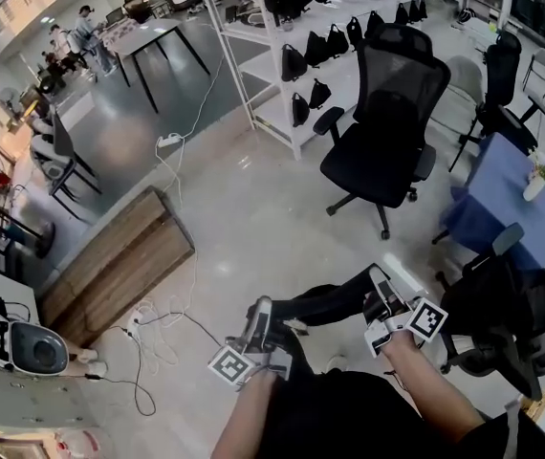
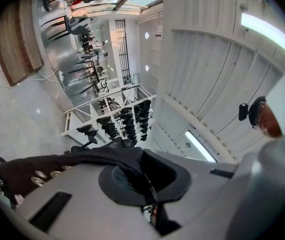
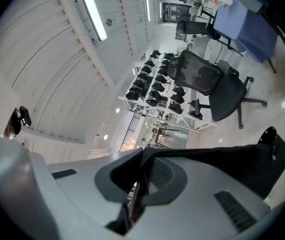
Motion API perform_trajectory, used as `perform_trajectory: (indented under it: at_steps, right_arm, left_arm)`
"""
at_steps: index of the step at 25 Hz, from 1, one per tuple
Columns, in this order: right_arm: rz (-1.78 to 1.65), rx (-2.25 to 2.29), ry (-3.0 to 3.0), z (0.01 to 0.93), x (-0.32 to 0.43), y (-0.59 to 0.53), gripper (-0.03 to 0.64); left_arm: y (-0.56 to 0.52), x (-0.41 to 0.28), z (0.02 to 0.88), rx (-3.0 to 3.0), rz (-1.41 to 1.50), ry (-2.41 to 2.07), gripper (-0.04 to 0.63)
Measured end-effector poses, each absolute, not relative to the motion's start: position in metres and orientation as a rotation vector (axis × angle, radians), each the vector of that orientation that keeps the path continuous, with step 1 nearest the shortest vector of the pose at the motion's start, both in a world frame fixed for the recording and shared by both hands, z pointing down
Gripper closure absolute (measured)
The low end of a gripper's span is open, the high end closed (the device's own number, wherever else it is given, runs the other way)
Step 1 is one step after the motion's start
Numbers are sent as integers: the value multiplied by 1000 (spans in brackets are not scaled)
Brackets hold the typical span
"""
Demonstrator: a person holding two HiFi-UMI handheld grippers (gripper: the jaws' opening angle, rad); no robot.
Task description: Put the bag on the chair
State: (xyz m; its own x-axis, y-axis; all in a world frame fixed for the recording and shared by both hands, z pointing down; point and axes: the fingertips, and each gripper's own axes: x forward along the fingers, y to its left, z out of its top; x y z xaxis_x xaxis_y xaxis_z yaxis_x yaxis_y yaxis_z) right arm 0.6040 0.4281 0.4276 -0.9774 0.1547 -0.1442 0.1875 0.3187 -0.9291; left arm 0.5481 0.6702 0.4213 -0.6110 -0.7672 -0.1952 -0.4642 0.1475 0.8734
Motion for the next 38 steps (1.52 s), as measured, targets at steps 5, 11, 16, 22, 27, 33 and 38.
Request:
perform_trajectory:
  at_steps: [5, 11, 16, 22, 27, 33, 38]
  right_arm:
    - [-1816, 351, 2552, 433, 581, 438, 609]
    - [-1855, 353, 2559, 443, 543, 450, 609]
    - [-1859, 364, 2587, 446, 496, 461, 609]
    - [-1876, 385, 2594, 448, 426, 471, 609]
    - [-1881, 390, 2606, 446, 365, 480, 609]
    - [-1864, 403, 2619, 435, 293, 495, 609]
    - [-1858, 388, 2622, 426, 239, 509, 609]
  left_arm:
    - [679, 530, 427, 1146, -1438, -2138, 581]
    - [693, 496, 433, 1140, -1448, -2145, 581]
    - [707, 452, 439, 1097, -1474, -2156, 583]
    - [717, 389, 445, 1094, -1501, -2154, 581]
    - [728, 333, 447, 1089, -1502, -2154, 582]
    - [743, 262, 438, 1099, -1503, -2144, 583]
    - [755, 208, 425, 1126, -1536, -2116, 582]
